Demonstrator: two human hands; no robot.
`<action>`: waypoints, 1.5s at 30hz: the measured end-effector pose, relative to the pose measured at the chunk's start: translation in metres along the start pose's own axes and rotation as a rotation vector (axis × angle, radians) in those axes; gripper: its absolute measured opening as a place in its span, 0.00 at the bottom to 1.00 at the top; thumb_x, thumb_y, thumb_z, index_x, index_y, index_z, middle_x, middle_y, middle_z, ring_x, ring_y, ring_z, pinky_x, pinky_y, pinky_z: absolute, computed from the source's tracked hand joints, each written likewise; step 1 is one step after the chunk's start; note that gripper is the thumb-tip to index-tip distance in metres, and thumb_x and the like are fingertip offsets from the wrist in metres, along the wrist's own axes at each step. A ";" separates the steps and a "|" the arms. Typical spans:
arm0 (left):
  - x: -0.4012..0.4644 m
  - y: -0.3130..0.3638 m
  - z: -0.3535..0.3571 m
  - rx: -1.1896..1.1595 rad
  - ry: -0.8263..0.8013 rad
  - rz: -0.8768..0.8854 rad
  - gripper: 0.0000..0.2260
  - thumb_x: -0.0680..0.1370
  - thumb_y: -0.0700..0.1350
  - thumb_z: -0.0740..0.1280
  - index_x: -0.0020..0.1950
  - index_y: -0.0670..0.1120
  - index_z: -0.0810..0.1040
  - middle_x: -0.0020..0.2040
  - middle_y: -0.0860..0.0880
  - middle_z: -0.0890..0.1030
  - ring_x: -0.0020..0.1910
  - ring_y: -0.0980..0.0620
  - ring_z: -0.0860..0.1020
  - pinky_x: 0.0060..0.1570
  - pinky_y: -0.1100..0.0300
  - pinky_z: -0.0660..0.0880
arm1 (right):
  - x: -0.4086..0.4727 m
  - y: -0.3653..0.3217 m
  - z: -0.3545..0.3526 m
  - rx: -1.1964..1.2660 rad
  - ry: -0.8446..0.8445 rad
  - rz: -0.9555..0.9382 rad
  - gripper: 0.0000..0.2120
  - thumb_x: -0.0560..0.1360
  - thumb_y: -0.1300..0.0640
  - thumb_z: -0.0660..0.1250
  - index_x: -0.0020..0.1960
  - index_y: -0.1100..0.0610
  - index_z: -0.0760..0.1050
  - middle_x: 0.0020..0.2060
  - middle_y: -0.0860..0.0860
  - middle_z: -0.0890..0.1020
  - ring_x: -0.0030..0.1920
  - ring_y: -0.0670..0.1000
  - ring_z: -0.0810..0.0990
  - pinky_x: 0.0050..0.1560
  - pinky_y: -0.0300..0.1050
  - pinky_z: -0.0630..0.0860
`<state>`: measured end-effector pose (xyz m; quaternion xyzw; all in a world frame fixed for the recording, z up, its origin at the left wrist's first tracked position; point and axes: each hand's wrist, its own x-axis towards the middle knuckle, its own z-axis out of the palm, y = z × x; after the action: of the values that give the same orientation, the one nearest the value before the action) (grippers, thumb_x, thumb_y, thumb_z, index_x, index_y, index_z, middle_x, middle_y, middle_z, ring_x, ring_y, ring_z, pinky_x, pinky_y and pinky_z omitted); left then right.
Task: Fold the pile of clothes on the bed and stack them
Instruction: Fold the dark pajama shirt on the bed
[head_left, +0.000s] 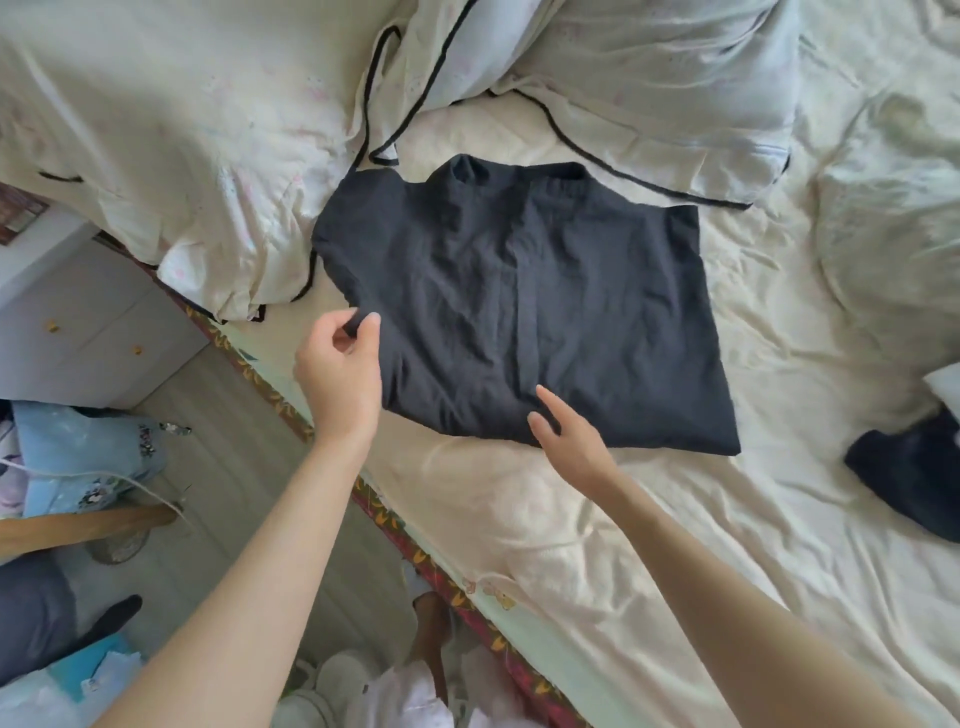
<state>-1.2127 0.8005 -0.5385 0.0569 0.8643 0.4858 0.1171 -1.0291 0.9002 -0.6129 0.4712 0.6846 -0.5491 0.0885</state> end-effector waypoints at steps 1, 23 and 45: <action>-0.007 0.014 0.016 0.022 -0.024 0.088 0.07 0.77 0.43 0.66 0.53 0.43 0.78 0.44 0.52 0.78 0.40 0.60 0.74 0.40 0.79 0.67 | -0.003 0.003 -0.014 0.120 0.022 0.032 0.22 0.81 0.52 0.56 0.75 0.51 0.60 0.73 0.47 0.65 0.72 0.48 0.64 0.68 0.39 0.59; -0.089 -0.046 0.152 0.964 -0.727 0.678 0.31 0.75 0.46 0.69 0.75 0.49 0.61 0.77 0.46 0.56 0.77 0.45 0.49 0.72 0.42 0.48 | 0.044 0.092 -0.170 0.922 0.355 0.425 0.17 0.75 0.51 0.69 0.58 0.60 0.72 0.56 0.54 0.76 0.54 0.55 0.78 0.39 0.40 0.77; -0.095 -0.064 0.151 1.176 -0.930 0.868 0.43 0.72 0.26 0.55 0.77 0.56 0.38 0.77 0.50 0.35 0.75 0.45 0.33 0.73 0.49 0.37 | 0.003 0.134 -0.171 0.482 0.424 0.391 0.08 0.73 0.65 0.67 0.37 0.57 0.73 0.35 0.52 0.76 0.36 0.51 0.75 0.39 0.46 0.74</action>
<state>-1.0813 0.8714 -0.6550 0.6261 0.7415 -0.1107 0.2146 -0.8635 1.0388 -0.6391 0.7034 0.4358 -0.5577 -0.0655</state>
